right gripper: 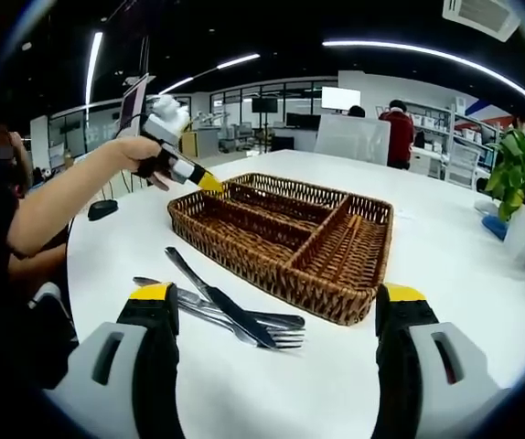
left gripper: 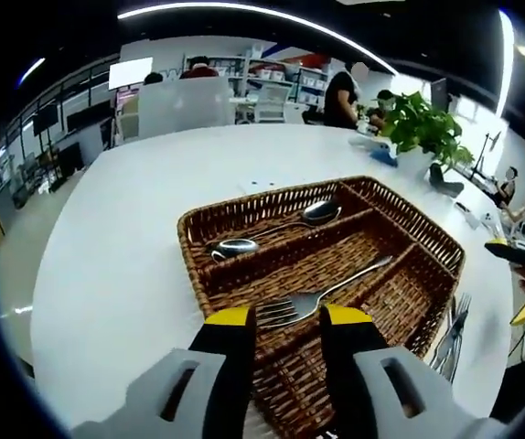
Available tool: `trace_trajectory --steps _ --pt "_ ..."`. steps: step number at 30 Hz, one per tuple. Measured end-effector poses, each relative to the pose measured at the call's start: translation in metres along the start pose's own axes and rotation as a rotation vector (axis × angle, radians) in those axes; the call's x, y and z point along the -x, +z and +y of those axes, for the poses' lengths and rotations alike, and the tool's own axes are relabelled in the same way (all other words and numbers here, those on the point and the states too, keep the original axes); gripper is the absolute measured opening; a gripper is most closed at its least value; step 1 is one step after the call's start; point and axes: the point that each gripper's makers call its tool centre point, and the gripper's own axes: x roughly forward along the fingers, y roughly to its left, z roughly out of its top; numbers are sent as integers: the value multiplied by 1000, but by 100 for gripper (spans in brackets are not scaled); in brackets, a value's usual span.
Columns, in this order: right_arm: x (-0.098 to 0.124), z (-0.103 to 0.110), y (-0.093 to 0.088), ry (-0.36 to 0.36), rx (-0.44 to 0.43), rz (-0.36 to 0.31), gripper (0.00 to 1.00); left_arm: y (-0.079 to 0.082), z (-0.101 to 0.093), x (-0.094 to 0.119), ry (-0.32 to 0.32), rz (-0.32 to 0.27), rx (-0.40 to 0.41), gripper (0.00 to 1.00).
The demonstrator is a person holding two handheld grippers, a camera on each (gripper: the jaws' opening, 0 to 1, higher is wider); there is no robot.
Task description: Arrange the knives, forks, and spoons in their matching storage slots by inserting each utensil handle-first until every utensil is classified and aligned in the correct compartment
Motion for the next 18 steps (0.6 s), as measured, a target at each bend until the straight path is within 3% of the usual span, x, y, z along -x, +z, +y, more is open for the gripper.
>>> trace_trajectory --steps 8,18 --pt "-1 -3 3 -5 -4 -10 92 16 -25 14 -16 -87 -81 41" --pt "-1 -8 5 -8 -6 -17 94 19 -50 37 -16 -160 -153 54"
